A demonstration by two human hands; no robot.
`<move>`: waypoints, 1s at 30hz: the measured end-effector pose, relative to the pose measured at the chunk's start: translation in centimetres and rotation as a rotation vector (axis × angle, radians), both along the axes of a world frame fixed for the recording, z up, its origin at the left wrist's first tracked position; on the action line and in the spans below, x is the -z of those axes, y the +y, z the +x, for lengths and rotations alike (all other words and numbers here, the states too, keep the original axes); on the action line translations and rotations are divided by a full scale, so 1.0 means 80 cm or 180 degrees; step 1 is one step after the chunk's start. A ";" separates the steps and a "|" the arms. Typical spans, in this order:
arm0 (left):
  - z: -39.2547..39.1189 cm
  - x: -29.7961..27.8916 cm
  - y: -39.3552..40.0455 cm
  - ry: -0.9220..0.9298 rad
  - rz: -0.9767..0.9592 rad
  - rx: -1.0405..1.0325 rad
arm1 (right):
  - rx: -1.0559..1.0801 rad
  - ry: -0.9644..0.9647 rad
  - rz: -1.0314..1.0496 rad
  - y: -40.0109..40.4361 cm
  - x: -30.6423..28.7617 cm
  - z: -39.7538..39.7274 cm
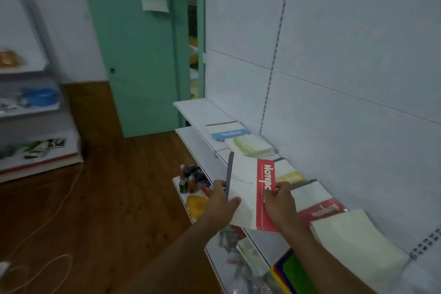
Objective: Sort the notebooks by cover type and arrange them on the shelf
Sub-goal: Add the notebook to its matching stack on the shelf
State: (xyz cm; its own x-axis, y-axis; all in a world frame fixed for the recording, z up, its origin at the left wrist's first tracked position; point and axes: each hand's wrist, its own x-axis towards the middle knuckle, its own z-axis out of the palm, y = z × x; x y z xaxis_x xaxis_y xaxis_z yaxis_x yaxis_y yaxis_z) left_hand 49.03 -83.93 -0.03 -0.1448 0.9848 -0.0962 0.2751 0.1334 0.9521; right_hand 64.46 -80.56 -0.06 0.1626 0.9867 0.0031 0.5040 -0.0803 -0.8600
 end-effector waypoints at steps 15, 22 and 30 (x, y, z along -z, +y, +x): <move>-0.153 0.026 0.134 0.0504 0.0083 0.0239 | 0.0075 -0.0056 0.0002 0.131 0.020 -0.139; -0.052 0.015 0.233 0.0755 0.0234 0.0918 | 0.0889 -0.0081 -0.0073 0.200 0.017 -0.033; 0.082 0.036 0.303 0.0875 0.0248 0.1967 | 0.1680 -0.0471 -0.0513 0.203 0.038 0.101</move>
State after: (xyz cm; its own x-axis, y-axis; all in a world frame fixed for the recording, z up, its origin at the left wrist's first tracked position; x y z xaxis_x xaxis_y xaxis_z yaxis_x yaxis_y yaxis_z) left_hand 55.63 -59.72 -2.93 0.4375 0.8971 -0.0617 0.5121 -0.1922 0.8372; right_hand 72.55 -64.32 -3.10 0.6428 0.7618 -0.0806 0.4740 -0.4782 -0.7393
